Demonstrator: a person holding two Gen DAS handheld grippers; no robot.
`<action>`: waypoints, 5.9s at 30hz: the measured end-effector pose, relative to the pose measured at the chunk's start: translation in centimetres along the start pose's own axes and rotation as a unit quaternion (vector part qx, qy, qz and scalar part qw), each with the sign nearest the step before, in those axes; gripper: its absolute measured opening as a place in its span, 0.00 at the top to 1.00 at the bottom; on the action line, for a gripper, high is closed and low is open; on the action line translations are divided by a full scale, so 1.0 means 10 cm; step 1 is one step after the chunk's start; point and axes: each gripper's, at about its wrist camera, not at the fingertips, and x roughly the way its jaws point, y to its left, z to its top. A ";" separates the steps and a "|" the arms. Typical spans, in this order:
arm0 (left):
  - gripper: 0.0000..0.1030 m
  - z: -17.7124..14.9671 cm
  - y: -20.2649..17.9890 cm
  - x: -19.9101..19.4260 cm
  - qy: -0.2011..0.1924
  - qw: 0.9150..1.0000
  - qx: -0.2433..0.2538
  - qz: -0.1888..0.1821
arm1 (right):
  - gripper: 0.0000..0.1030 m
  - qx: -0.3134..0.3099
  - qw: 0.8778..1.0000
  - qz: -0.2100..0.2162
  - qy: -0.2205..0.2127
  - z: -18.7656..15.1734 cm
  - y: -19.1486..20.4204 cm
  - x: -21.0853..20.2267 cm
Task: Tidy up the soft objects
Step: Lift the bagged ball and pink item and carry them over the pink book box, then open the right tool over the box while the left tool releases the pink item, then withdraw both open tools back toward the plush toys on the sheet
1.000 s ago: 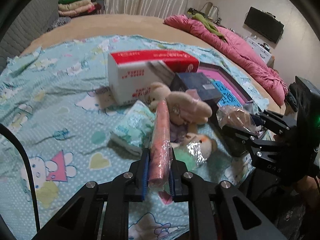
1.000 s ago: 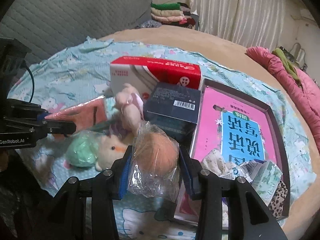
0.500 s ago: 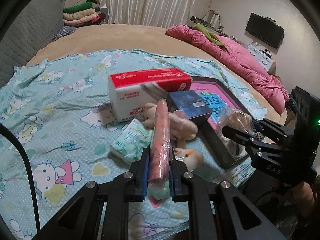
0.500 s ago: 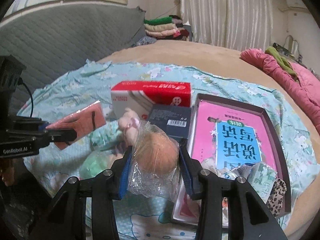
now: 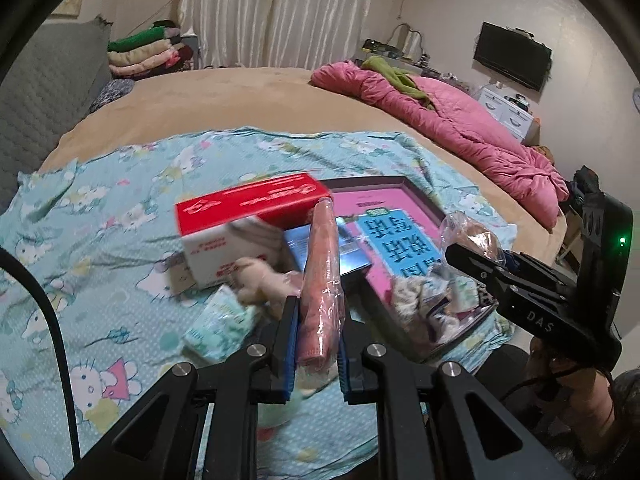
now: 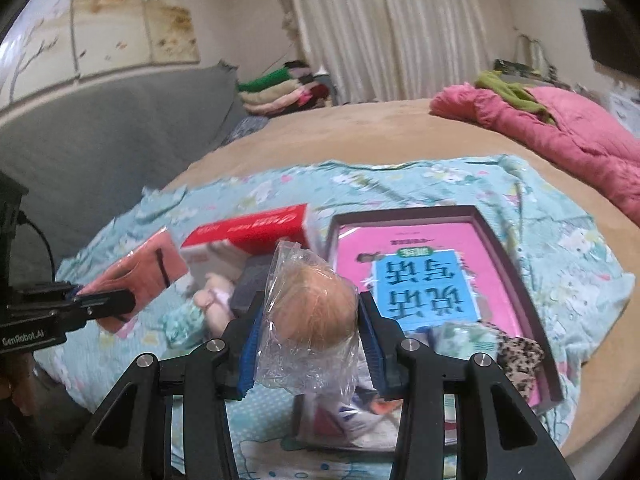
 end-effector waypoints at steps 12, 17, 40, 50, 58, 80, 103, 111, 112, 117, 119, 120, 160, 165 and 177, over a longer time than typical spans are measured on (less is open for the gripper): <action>0.84 0.21 -0.54 0.24 0.011 0.999 0.039 -0.028 | 0.57 0.053 0.995 -0.059 -0.060 0.10 -0.46 -0.37; 0.84 0.25 -0.75 0.40 0.020 0.998 0.059 -0.031 | 0.56 0.072 0.992 -0.074 -0.068 0.11 -0.61 -0.43; 0.84 0.24 -1.05 1.22 0.087 0.992 0.086 -0.014 | 0.56 0.140 0.976 -0.155 -0.064 -0.04 -1.23 -0.49; 0.84 0.19 -1.04 1.53 0.120 0.990 0.070 -0.024 | 0.56 0.129 0.977 -0.163 -0.052 -0.08 -1.30 -0.41; 0.84 0.20 -0.98 1.63 0.127 0.990 0.059 -0.022 | 0.56 0.116 0.978 -0.170 -0.022 -0.11 -1.32 -0.25; 0.84 0.19 -0.97 1.70 0.129 0.989 0.067 -0.014 | 0.56 0.104 0.978 -0.178 0.037 -0.18 -1.42 0.16; 0.84 0.19 -0.96 1.70 0.130 0.989 0.063 -0.012 | 0.53 0.099 0.981 -0.154 0.064 -0.18 -1.34 0.40; 0.84 0.18 -0.94 1.70 0.127 0.990 0.060 -0.016 | 0.39 0.097 0.981 -0.158 0.050 -0.16 -1.34 0.35; 0.84 0.19 -0.94 1.70 0.127 0.990 0.059 -0.016 | 0.39 0.097 0.981 -0.157 0.049 -0.16 -1.34 0.35; 0.84 0.19 -0.93 1.69 0.125 0.990 0.057 -0.020 | 0.38 0.097 0.981 -0.160 0.046 -0.15 -1.34 0.33; 0.84 0.19 -0.94 1.68 0.124 0.990 0.056 -0.024 | 0.38 0.097 0.981 -0.160 0.045 -0.15 -1.34 0.32; 0.84 0.19 -0.93 1.68 0.125 0.990 0.055 -0.026 | 0.37 0.098 0.981 -0.160 0.044 -0.16 -1.34 0.32; 0.37 0.32 -0.95 1.12 0.070 0.996 0.055 -0.024 | 0.28 0.074 0.980 -0.183 -0.011 -0.02 -1.07 -0.09; 0.31 0.34 -0.90 1.01 0.067 0.996 0.047 -0.019 | 0.28 0.062 0.981 -0.183 -0.016 0.01 -0.96 -0.13; 0.23 0.28 -0.81 0.69 0.052 0.997 0.057 0.006 | 0.25 0.033 0.982 -0.181 -0.036 0.13 -0.62 -0.29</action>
